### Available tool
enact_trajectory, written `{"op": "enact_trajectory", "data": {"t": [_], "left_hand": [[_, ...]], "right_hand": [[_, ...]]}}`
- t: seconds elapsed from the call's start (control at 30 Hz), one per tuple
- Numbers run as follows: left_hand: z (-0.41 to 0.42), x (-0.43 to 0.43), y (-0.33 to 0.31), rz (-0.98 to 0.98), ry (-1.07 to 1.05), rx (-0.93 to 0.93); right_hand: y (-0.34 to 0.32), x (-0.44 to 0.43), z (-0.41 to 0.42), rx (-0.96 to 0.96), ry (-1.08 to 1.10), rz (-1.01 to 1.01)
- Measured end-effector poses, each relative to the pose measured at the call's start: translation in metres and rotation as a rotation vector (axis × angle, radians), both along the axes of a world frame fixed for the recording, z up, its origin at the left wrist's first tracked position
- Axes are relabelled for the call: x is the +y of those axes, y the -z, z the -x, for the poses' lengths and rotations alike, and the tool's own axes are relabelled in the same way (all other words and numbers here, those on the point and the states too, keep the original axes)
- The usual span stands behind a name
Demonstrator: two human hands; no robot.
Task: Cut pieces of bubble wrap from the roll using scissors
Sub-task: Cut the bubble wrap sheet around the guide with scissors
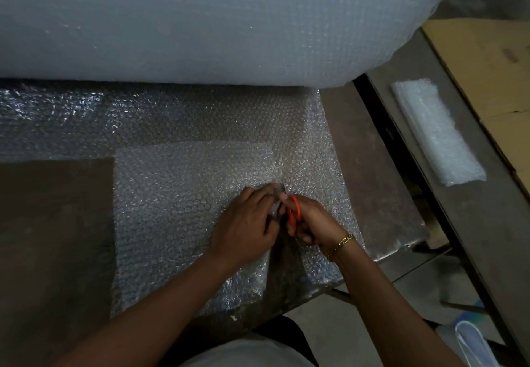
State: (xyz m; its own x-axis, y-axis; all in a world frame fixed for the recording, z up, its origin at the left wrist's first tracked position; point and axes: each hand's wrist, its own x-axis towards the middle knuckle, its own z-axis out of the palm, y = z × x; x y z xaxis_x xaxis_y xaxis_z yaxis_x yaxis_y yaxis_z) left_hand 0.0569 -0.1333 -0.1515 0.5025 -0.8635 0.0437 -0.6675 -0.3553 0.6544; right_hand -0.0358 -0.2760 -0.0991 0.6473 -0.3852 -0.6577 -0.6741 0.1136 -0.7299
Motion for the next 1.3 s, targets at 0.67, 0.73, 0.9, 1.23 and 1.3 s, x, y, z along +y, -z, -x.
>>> {"op": "enact_trajectory", "data": {"t": [0.67,0.73,0.9,1.23,1.3], "left_hand": [[-0.0003,-0.0003,0.0011,-0.001,-0.003,-0.003],[-0.0002,-0.0003,0.0013,-0.006,-0.001,0.000],[-0.0002,-0.0002,0.0020,-0.004,-0.003,-0.005],[-0.0001,0.0002,0.0007,0.019,-0.009,-0.001],[-0.0007,-0.0002,0.0013,0.016,-0.005,0.003]], "right_hand": [[0.0021,-0.0056,-0.0071,0.006,-0.053,0.096],[0.0026,-0.0060,-0.0078,-0.001,-0.057,0.097],[0.0048,-0.0055,-0.0085,-0.030,-0.049,0.079],[0.0055,-0.0083,-0.0070,-0.024,-0.057,0.049],[0.0027,-0.0085,-0.0079,-0.011,-0.062,0.050]]}}
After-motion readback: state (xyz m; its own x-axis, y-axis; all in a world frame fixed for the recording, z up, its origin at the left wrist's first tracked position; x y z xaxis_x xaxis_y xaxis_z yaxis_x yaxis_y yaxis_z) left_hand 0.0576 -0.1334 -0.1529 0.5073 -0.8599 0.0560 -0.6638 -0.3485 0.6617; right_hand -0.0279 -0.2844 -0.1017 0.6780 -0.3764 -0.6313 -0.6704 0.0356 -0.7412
